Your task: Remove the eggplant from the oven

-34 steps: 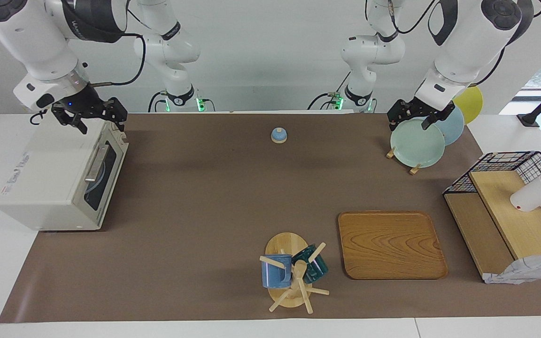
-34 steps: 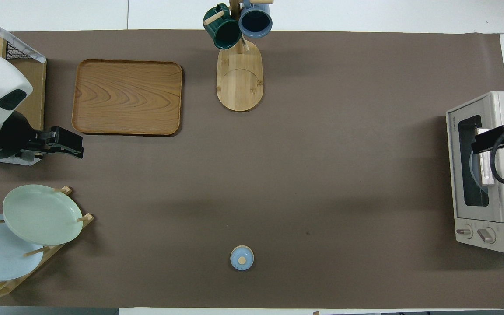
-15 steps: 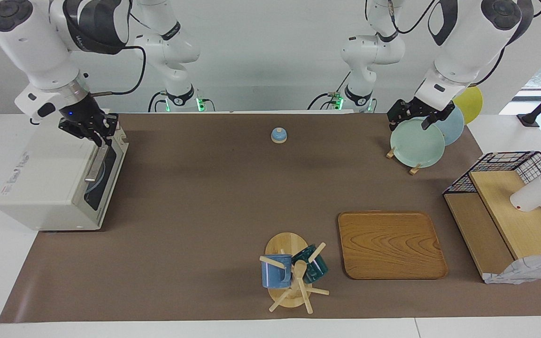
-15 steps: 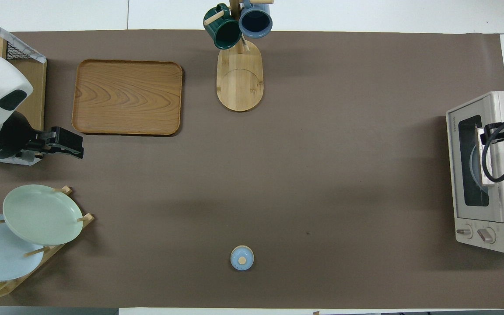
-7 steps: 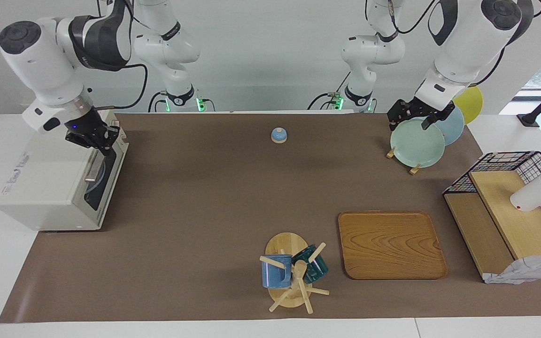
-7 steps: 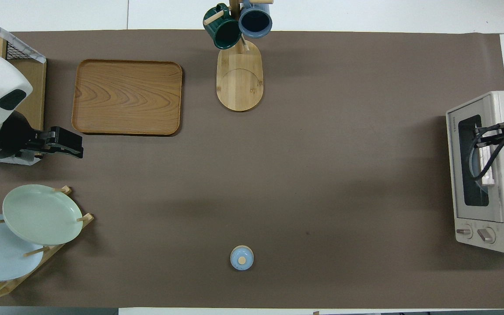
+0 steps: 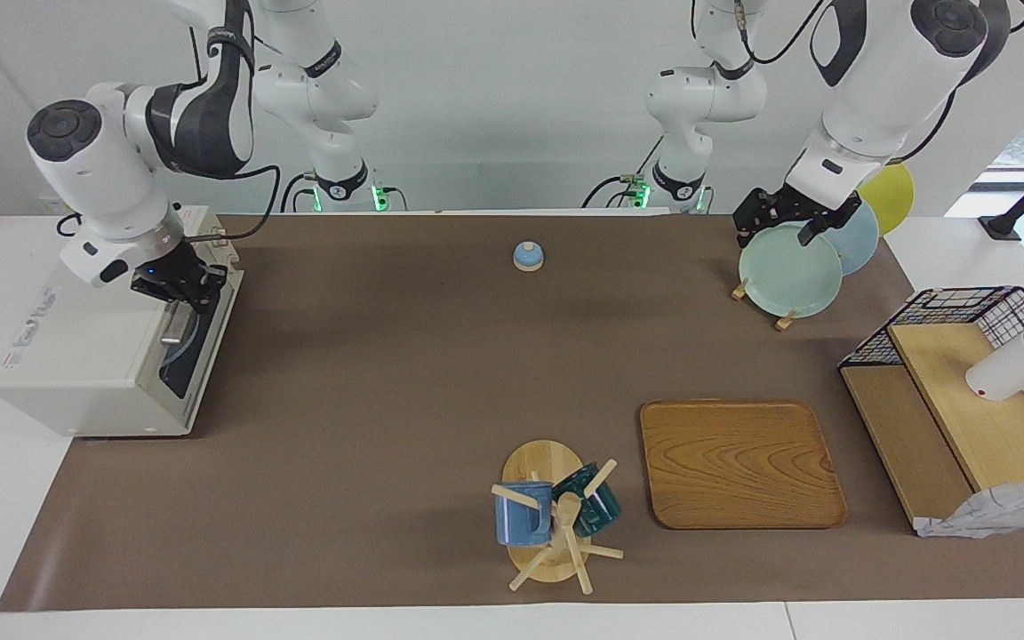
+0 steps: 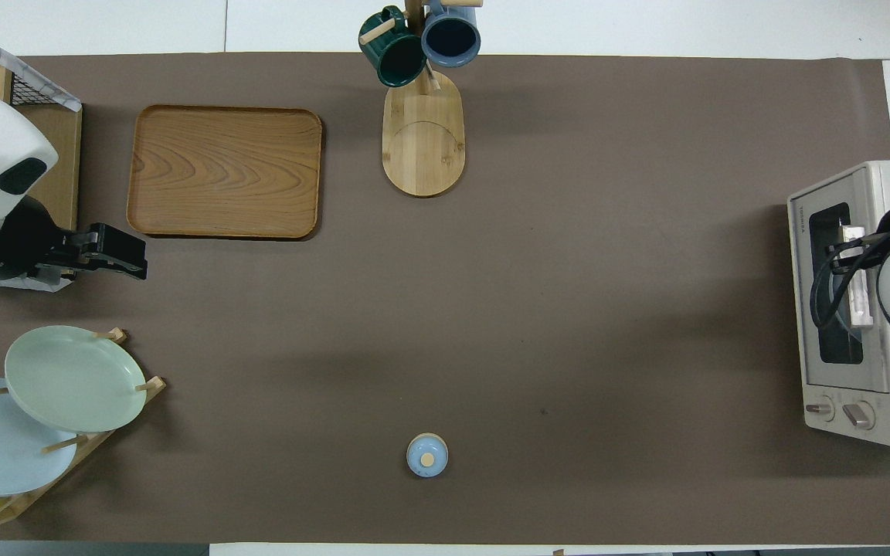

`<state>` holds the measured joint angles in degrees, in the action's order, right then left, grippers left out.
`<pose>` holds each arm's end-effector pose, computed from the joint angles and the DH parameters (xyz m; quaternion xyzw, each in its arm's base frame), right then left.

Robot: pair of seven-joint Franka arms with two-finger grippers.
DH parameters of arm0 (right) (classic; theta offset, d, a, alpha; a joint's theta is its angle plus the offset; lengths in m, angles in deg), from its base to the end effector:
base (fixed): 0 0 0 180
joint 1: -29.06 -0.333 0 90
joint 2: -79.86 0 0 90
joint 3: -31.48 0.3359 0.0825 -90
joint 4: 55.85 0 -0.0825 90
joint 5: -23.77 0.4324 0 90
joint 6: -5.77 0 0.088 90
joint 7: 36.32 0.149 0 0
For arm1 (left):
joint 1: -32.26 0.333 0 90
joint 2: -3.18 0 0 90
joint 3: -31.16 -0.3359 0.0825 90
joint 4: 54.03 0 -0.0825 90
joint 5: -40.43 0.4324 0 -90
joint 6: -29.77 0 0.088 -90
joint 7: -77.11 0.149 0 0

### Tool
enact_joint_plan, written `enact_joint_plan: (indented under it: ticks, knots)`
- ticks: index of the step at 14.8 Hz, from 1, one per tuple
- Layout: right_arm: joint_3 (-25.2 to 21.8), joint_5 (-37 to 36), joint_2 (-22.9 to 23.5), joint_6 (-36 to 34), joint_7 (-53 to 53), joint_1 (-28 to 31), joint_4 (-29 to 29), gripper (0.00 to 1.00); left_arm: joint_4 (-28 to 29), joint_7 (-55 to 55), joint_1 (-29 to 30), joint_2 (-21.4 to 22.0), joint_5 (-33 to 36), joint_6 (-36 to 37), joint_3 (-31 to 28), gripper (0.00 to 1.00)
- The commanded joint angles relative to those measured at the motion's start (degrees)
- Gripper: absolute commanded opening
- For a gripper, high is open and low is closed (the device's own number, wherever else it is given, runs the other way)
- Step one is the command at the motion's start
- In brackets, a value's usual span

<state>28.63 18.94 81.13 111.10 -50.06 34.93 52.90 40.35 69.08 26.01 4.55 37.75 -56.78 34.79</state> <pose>0.5917 -0.1009 0.4412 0.9967 0.0565 -0.0480 0.0320 0.5714 -0.1072 0.5726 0.9980 -0.0162 -0.0592 0.0136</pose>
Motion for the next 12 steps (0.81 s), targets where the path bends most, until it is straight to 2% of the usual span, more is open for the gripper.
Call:
enact_joint_plan:
  ticks: [1,5,7,12]
  knots:
    - [0.47,-0.71,-1.27,-1.00,-2.08,1.42,1.20,0.00,0.81,0.38,0.01,1.09,0.74,-0.64,-0.12,1.00]
    - [0.47,-1.59,-1.62,-2.67,-2.34,1.60,1.46,0.00,0.81,0.38,0.01,1.09,0.74,-0.55,-0.12,1.00]
    - [0.47,-2.46,-2.06,-2.32,-7.33,3.00,2.77,0.00,0.81,0.38,0.01,1.09,0.74,-0.55,-0.12,1.00]
    - [0.56,-2.38,-2.94,3.21,-8.15,3.28,7.08,0.00,0.81,0.38,0.01,1.09,0.74,-0.64,-0.12,1.00]
